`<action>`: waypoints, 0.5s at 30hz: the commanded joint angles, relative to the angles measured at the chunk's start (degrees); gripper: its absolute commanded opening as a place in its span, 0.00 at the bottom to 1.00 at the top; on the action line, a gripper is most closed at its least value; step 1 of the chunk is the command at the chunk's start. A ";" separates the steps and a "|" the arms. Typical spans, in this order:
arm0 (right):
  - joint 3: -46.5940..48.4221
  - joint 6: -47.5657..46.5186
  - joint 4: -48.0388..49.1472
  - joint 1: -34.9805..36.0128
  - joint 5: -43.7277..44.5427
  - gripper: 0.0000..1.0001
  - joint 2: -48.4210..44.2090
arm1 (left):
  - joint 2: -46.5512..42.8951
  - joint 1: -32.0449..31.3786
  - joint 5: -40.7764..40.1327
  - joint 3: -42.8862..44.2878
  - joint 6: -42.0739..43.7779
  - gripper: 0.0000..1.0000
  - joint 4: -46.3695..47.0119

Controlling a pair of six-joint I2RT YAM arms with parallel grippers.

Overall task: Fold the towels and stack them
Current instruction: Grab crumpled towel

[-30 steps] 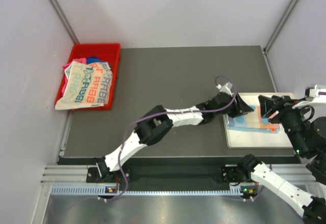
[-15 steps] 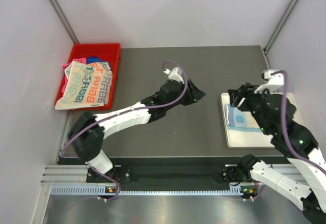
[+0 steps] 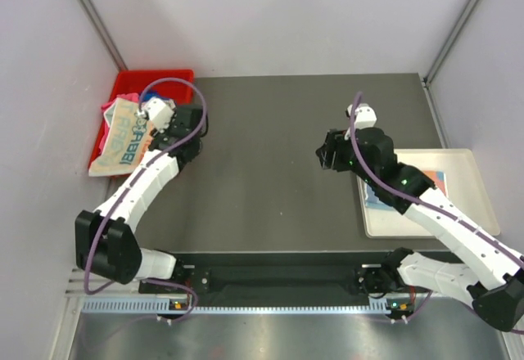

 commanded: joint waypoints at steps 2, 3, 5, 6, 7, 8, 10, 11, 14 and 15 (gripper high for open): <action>-1.64 0.00 6.65 0.70 -5.58 0.59 0.37 | 2.22 7.33 -5.83 -1.01 -7.25 0.58 -13.50; -2.00 -0.18 6.65 0.70 -5.75 0.59 0.46 | 2.31 9.26 -5.84 -1.71 -10.84 0.59 -14.40; -2.96 -0.70 6.74 0.61 -6.72 0.60 0.81 | 1.87 11.11 -3.82 -4.16 -11.49 0.61 -13.54; -3.14 -0.97 6.83 0.61 -7.16 0.60 0.90 | 1.70 12.51 -3.38 -4.87 -12.80 0.61 -12.92; -3.58 -1.32 6.83 0.61 -7.42 0.60 0.81 | 1.69 13.14 -2.85 -5.40 -13.33 0.62 -12.56; -3.75 -1.49 6.74 0.61 -7.69 0.60 0.90 | 1.87 13.75 -1.46 -6.19 -13.42 0.62 -12.04; -4.54 -2.11 6.74 0.61 -8.30 0.60 0.38 | 2.92 15.16 -1.00 -6.38 -15.44 0.62 -12.64; -4.63 -2.29 6.74 0.52 -8.31 0.60 0.29 | 3.27 15.43 -0.48 -6.38 -15.97 0.62 -12.56; -5.34 -2.81 6.91 0.52 -8.04 0.60 -0.42 | 4.59 16.04 -0.21 -6.55 -18.87 0.62 -13.62; -5.43 -2.99 6.83 0.52 -8.04 0.60 -0.59 | 4.68 16.04 -0.13 -6.64 -20.09 0.62 -13.70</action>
